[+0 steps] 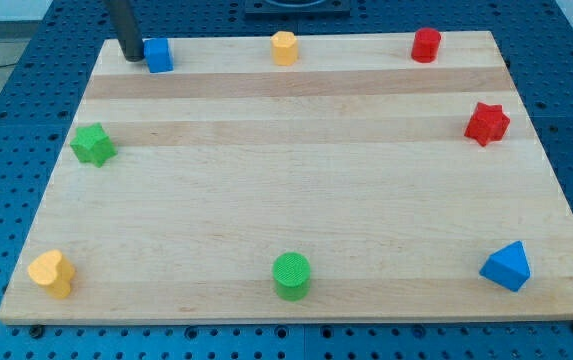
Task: Push the green star upwards
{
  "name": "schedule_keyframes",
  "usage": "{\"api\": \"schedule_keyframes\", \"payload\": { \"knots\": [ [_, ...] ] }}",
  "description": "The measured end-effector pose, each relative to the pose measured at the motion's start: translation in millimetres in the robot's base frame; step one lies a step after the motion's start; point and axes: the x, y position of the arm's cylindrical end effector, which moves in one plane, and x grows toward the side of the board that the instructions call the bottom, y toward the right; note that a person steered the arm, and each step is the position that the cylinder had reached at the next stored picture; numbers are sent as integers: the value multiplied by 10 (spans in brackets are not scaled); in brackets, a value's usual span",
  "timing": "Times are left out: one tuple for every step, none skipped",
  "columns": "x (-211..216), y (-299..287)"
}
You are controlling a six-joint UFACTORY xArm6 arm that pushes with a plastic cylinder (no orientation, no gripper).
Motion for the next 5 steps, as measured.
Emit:
{"api": "schedule_keyframes", "payload": {
  "knots": [
    [89, 238],
    [92, 683],
    [92, 1137],
    [229, 1166],
    [993, 1134]
  ]
}}
